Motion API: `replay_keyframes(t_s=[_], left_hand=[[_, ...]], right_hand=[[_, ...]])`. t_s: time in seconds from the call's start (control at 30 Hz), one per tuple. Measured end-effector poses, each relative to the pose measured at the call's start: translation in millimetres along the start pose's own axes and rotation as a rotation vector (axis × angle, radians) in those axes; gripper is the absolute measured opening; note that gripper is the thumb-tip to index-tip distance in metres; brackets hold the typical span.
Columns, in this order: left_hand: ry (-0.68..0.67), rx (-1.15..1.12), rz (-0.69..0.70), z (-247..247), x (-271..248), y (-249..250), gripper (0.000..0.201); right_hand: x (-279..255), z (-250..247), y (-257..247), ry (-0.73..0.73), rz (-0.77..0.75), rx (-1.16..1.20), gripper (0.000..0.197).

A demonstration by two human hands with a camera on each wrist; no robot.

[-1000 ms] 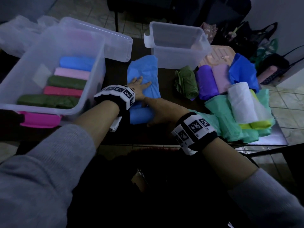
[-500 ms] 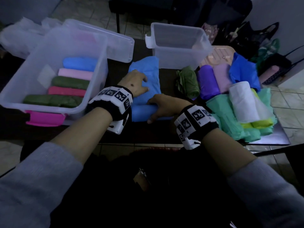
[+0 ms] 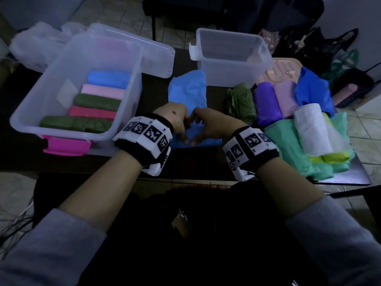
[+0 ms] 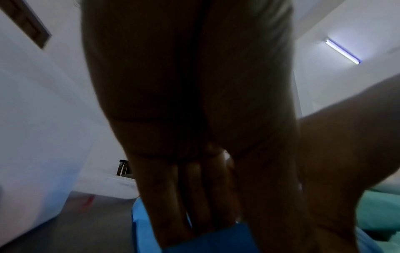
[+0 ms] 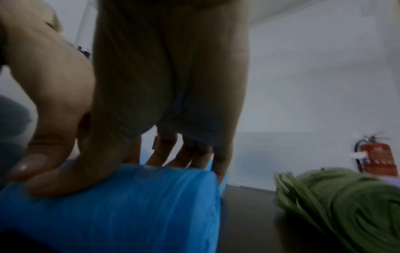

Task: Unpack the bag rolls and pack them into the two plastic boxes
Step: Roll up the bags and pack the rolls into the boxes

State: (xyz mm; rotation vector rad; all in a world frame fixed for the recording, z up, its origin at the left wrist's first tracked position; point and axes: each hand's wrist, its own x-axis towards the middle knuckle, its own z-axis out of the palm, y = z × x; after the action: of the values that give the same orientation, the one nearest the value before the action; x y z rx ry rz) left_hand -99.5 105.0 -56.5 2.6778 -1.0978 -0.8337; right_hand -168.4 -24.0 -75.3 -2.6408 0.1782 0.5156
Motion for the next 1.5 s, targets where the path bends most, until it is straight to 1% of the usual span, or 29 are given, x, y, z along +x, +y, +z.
replay_keyframes(t_s=[0.07,0.13,0.2,0.27,0.3,0.37,0.43,0.5,0.53,0.57,0.63,0.7,0.77,0.83,0.9,0.97,1.03,1.1,1.17,1.23,1.27,1.3,1.4,1.43,1.5], left_hand=[[0.004,0.023,-0.016,4,2,1,0.055],[0.004,0.053,-0.029,6,2,3,0.056],[0.0,0.066,-0.019,3,5,4,0.05],[-0.049,0.084,0.003,-1,6,4,0.042],[-0.079,0.09,0.019,-1,7,3,0.039],[-0.117,0.104,0.03,3,10,1,0.039],[-0.125,0.127,0.014,5,9,1,0.043],[-0.239,0.077,0.043,0,8,3,0.044],[-0.27,0.042,0.057,-4,6,4,0.049],[-0.259,0.011,0.062,-7,4,4,0.056],[-0.157,0.007,0.057,-8,0,3,0.064],[-0.04,-0.023,0.063,-3,-3,0,0.055],[0.023,-0.059,0.067,3,-4,-1,0.046],[0.074,-0.072,0.069,7,-6,-1,0.046],[0.1,-0.05,0.074,12,-8,1,0.052],[0.096,-0.02,0.077,16,-9,2,0.065],[0.09,-0.009,0.074,18,-8,0,0.07],[0.082,-0.013,0.075,17,-6,-2,0.069],[0.058,-0.011,0.083,12,-5,-2,0.067],[0.026,-0.01,0.088,4,-3,-1,0.062],[-0.005,-0.003,0.084,1,-2,0,0.059],[-0.042,0.007,0.083,-2,-1,0,0.056],[-0.191,0.01,0.107,-6,3,-2,0.043],[-0.234,0.009,0.117,-6,4,-3,0.04],[-0.285,0.009,0.128,-6,3,-4,0.038]], right_hand=[[-4,-1,-4,0.084,-0.045,-0.077,0.057],[-8,1,-9,0.086,-0.05,-0.125,0.052],[-12,3,-11,0.069,-0.031,-0.163,0.06],[-17,8,-12,0.049,-0.012,-0.21,0.072],[-19,11,-13,0.043,-0.01,-0.228,0.074],[-22,16,-12,0.036,-0.015,-0.222,0.068],[-25,16,-10,0.018,-0.016,-0.168,0.062],[-27,13,-9,-0.017,-0.023,-0.132,0.059],[-28,11,-8,-0.034,-0.026,-0.12,0.058],[-28,9,-8,-0.048,-0.03,-0.106,0.058],[-24,4,-7,-0.076,-0.038,-0.091,0.058],[-17,1,-5,-0.104,-0.029,-0.069,0.059],[-10,-4,-2,-0.144,0.008,0.003,0.062],[-6,-11,-1,-0.177,0.034,0.049,0.061],[-4,-16,0,-0.195,0.028,0.033,0.052],[-2,-20,2,-0.196,0.015,0.017,0.042],[0,-21,3,-0.184,0.018,0.019,0.042],[1,-19,3,-0.141,0.012,0.01,0.049],[-1,-16,2,-0.047,0.01,-0.016,0.052],[-6,-14,-3,0.029,0.004,-0.05,0.044],[-9,-12,-6,0.042,0.003,-0.078,0.042],[-12,-9,-9,0.04,0.003,-0.109,0.044],[-25,4,-18,-0.004,0.014,-0.207,0.063],[-29,10,-19,-0.008,0.008,-0.236,0.064],[-32,17,-19,0.003,-0.006,-0.265,0.059]])
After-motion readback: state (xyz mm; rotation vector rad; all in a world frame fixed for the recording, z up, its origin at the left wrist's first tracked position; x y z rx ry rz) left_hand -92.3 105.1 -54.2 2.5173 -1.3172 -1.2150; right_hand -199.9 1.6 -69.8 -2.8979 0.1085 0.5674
